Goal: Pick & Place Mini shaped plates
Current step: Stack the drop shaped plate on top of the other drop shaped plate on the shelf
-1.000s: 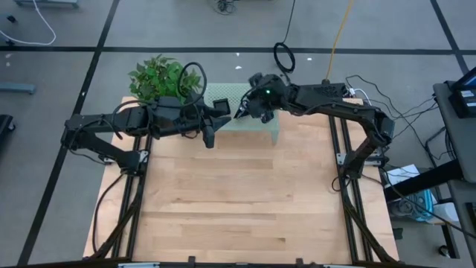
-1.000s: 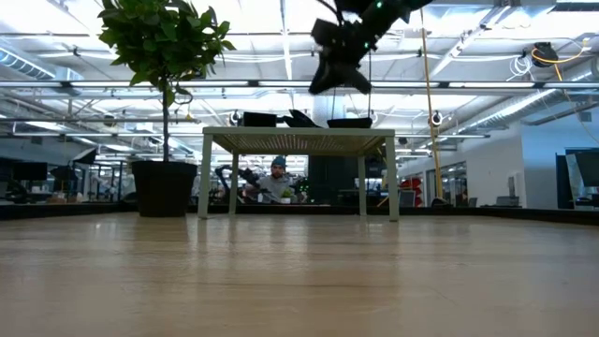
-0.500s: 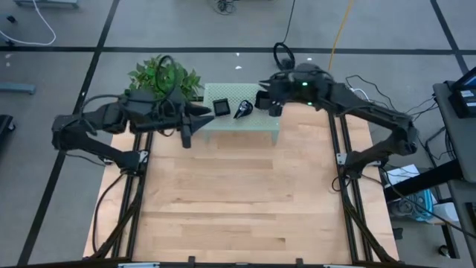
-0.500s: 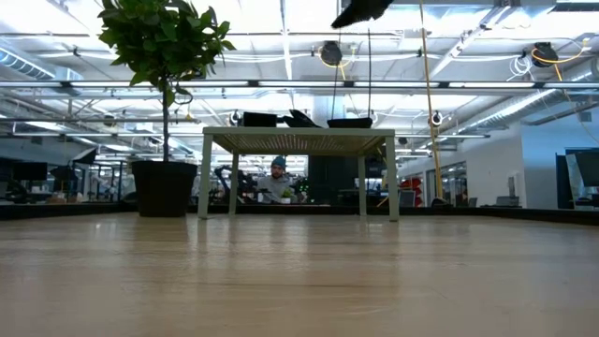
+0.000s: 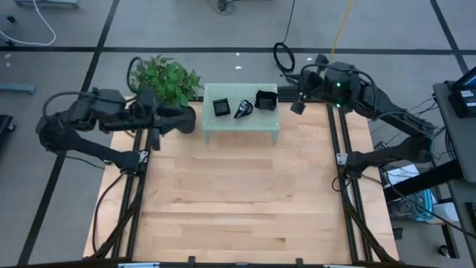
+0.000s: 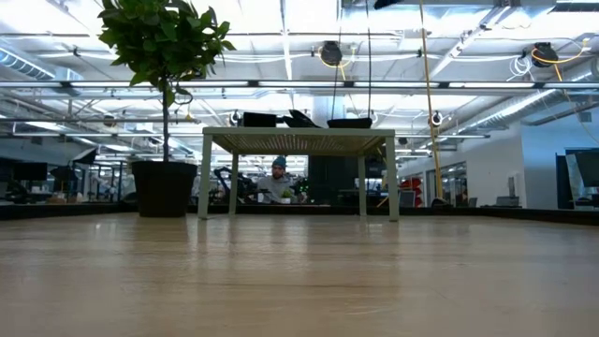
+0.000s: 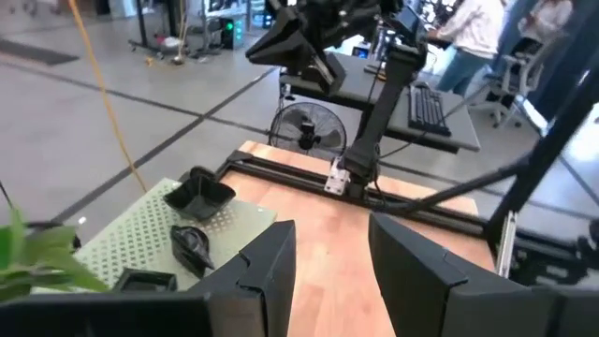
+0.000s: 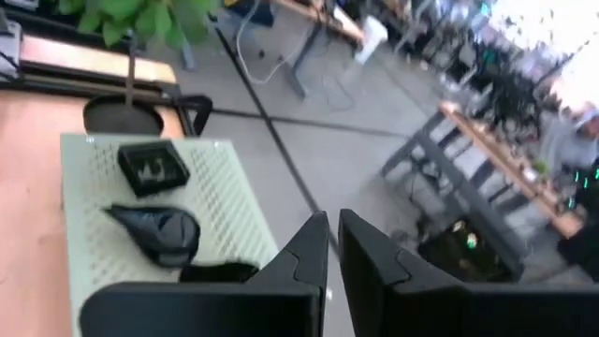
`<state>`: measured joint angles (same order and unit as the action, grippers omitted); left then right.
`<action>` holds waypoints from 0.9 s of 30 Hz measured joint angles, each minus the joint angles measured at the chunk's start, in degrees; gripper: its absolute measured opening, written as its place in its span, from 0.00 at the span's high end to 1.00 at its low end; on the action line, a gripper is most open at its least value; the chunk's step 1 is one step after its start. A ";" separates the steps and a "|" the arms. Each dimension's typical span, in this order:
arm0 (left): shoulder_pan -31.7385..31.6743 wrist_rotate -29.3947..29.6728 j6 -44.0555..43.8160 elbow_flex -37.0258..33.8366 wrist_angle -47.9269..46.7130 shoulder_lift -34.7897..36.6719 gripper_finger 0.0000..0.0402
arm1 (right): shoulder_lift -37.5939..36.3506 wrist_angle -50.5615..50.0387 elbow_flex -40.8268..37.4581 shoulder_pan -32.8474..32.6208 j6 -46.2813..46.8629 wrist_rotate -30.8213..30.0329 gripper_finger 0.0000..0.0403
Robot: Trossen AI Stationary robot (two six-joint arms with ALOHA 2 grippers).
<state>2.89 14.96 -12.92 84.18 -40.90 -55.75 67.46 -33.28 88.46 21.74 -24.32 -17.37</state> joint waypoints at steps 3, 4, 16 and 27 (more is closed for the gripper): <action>1.05 -0.06 2.82 0.01 -2.04 1.97 0.65 | -1.90 -2.37 -1.31 -0.04 2.37 -0.66 0.95; 1.24 -0.07 3.45 0.02 -2.94 2.55 0.65 | -2.72 -1.51 -2.32 -0.06 3.34 -0.51 0.95; 1.38 1.08 2.12 0.02 -1.51 3.25 0.65 | 3.62 42.74 -25.41 -0.11 11.46 8.37 0.95; 1.38 1.05 -1.51 0.02 -1.60 1.62 0.65 | 25.06 52.33 -18.79 1.03 11.35 1.19 0.95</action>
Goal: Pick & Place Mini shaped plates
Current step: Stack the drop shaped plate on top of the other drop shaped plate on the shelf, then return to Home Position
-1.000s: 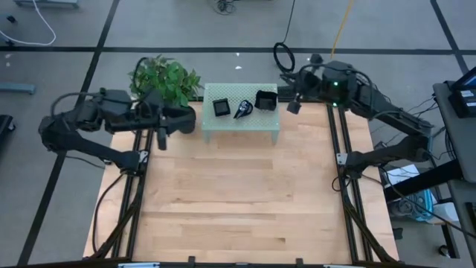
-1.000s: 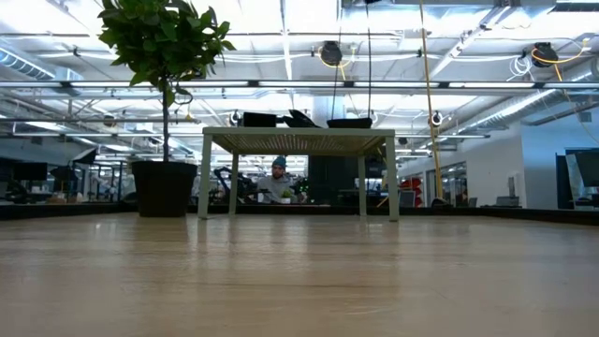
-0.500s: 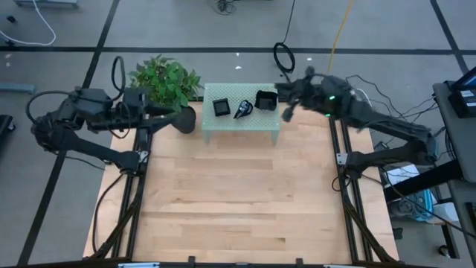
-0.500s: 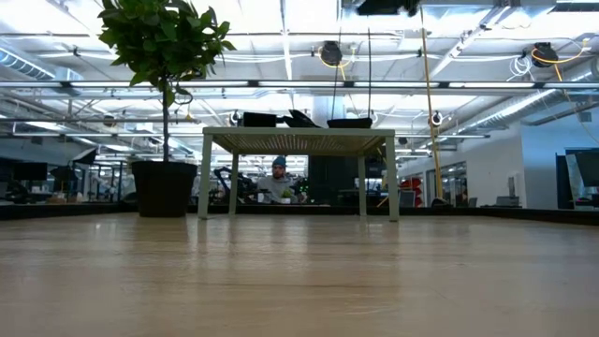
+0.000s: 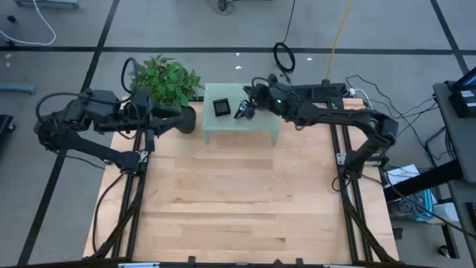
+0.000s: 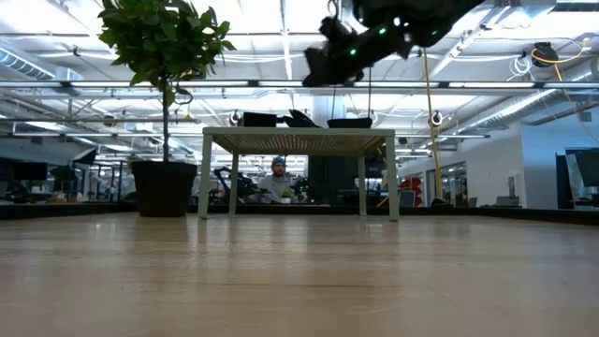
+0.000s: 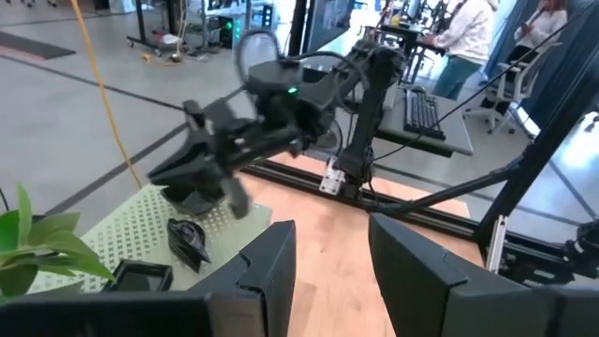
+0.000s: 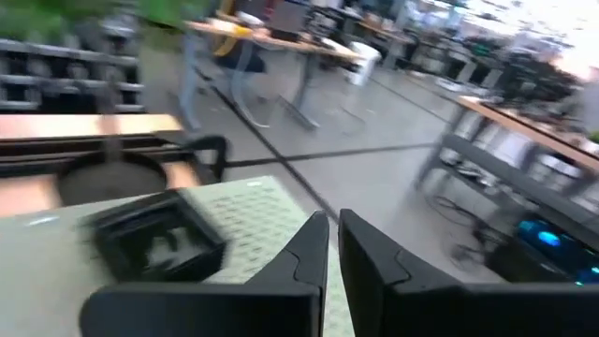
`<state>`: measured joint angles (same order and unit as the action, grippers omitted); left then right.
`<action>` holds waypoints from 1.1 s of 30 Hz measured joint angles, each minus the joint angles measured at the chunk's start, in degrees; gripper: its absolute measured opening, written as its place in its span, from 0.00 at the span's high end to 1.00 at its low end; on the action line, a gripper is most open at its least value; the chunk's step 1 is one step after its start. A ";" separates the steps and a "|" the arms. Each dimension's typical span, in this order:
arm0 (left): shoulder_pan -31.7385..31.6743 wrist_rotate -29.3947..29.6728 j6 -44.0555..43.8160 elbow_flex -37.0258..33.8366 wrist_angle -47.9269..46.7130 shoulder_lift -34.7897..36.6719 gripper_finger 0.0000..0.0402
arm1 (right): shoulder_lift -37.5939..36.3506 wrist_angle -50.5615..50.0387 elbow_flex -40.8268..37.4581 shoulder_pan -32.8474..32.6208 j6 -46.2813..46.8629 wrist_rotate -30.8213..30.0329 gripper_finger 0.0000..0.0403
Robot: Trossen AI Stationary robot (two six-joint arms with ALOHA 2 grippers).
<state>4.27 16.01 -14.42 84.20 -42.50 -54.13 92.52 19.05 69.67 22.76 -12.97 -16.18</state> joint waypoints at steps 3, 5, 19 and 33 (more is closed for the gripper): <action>0.00 0.02 -0.75 0.00 0.03 -0.21 0.65 | 3.98 -0.03 2.76 1.15 -0.12 -0.29 0.95; 0.00 0.01 -0.78 0.00 0.00 -0.32 0.65 | 6.40 -0.90 4.07 1.57 -0.13 -0.21 0.95; 0.00 0.00 -2.61 0.00 -0.24 -0.26 0.65 | 8.60 -7.74 4.96 0.74 0.28 1.46 0.95; 0.00 0.00 -3.70 0.00 -0.24 -0.26 0.65 | 6.27 -10.41 4.96 0.33 -0.13 1.26 0.95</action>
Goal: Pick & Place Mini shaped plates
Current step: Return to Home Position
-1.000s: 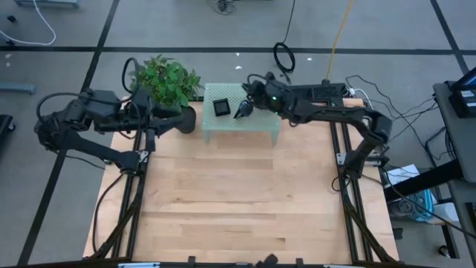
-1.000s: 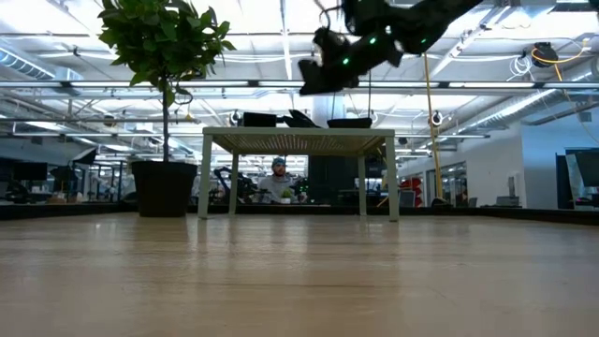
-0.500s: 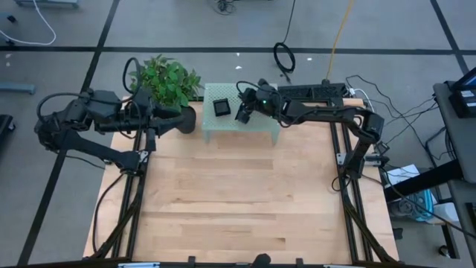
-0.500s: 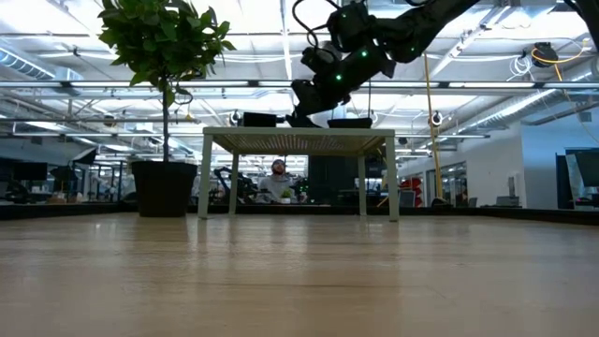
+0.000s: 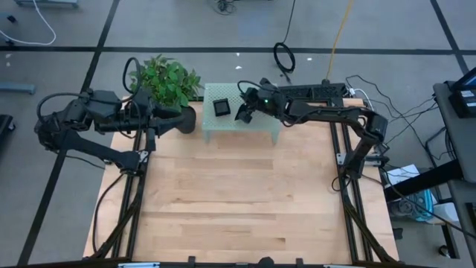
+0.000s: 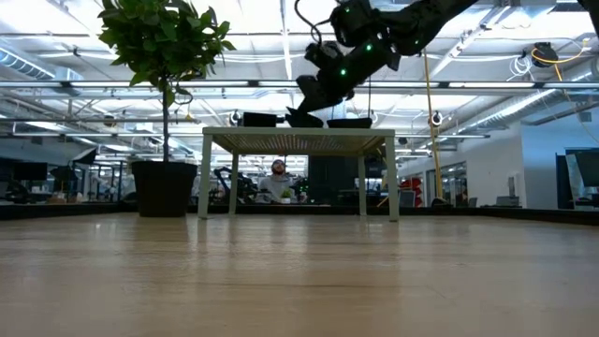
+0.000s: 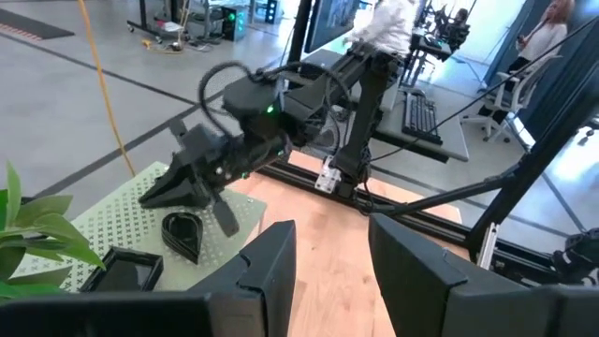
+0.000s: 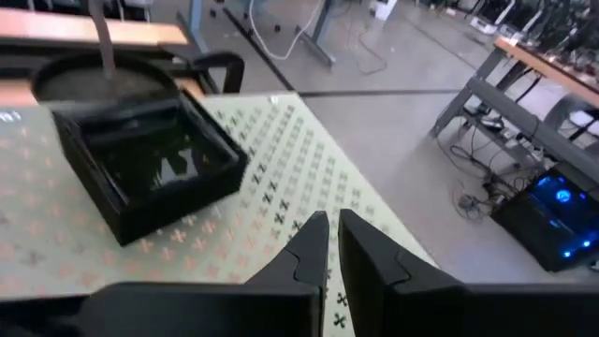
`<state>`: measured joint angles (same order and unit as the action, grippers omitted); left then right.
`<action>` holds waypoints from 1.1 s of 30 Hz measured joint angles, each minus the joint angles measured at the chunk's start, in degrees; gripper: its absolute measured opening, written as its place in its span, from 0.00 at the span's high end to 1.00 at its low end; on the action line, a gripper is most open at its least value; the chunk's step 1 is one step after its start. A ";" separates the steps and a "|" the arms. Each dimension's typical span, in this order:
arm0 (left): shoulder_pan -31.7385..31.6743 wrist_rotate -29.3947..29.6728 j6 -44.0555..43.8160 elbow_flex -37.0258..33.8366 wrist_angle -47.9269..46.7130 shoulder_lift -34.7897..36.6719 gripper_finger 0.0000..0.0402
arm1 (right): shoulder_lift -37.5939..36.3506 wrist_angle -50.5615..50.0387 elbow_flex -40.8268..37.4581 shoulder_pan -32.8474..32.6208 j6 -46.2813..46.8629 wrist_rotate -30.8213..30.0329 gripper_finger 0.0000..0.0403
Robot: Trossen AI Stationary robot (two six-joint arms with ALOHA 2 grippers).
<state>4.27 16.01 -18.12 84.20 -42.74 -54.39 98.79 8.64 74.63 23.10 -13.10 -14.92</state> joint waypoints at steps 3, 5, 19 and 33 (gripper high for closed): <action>0.00 -0.02 -0.06 0.00 0.02 0.02 0.65 | -1.98 0.05 0.00 -0.65 -0.26 -0.02 0.95; 0.00 0.00 -0.08 0.00 0.01 0.00 0.65 | -4.37 -1.01 -0.02 -1.10 -1.27 0.00 0.95; 0.00 -0.02 -0.02 0.00 -2.90 2.81 0.65 | -25.57 -17.69 -0.01 -9.16 5.45 -0.26 0.95; 0.00 0.04 2.75 0.00 -3.75 4.48 0.65 | -24.71 16.86 -22.25 -17.73 12.36 -7.38 0.95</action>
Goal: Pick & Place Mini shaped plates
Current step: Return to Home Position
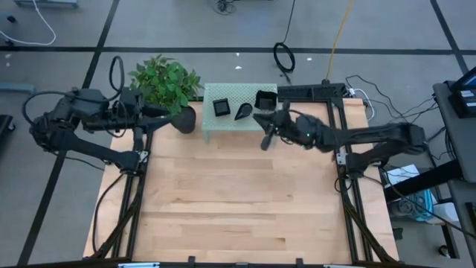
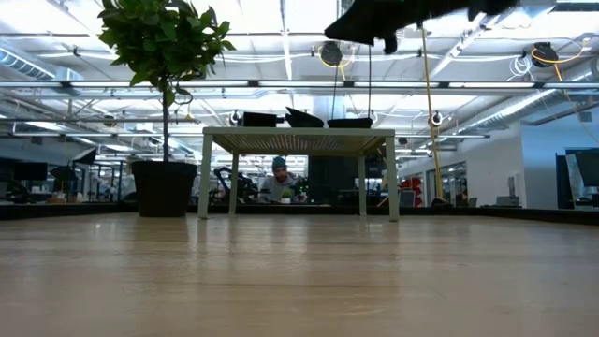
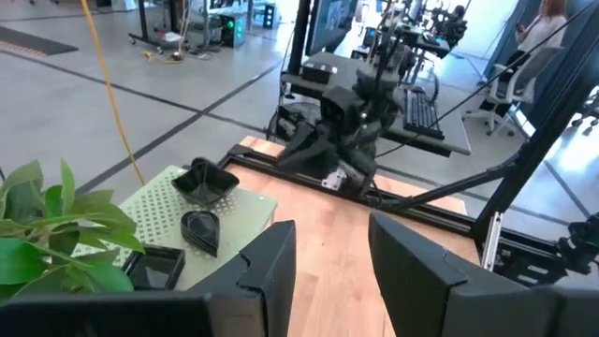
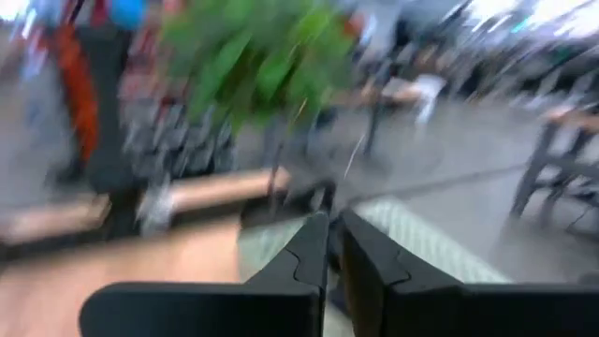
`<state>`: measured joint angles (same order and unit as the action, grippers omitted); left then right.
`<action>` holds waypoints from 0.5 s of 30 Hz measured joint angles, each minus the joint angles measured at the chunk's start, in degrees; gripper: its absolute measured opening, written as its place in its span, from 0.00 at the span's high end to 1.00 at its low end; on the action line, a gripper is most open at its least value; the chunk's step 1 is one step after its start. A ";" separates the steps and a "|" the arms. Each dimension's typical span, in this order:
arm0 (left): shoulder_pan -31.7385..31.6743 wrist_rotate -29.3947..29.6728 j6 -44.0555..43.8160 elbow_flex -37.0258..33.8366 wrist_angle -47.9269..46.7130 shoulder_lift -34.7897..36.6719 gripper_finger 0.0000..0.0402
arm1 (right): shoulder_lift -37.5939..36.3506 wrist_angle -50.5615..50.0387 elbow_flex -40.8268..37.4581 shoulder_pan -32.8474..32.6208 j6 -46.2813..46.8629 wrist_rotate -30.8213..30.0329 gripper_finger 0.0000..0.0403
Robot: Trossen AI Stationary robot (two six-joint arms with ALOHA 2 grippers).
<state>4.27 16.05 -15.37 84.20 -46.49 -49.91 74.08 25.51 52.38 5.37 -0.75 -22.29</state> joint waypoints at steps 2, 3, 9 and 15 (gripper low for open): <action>0.00 0.00 -0.12 -0.01 -0.03 0.03 0.65 | 3.58 12.87 -4.17 -0.28 -0.33 -3.46 0.95; 0.02 -0.08 -0.12 0.00 -0.01 0.07 0.65 | 5.56 17.35 -6.21 -0.42 -0.22 -4.97 0.95; 0.00 -2.61 0.42 0.00 -0.03 0.08 0.65 | 17.12 33.33 -9.81 -0.64 4.85 -9.35 0.95; 0.00 -2.75 0.67 -0.01 -0.14 0.07 0.65 | 24.25 38.26 -7.24 -0.66 -0.08 -14.38 0.95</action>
<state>4.27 13.30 -14.70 84.19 -46.63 -49.84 98.33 63.76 45.14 4.71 -0.83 -36.68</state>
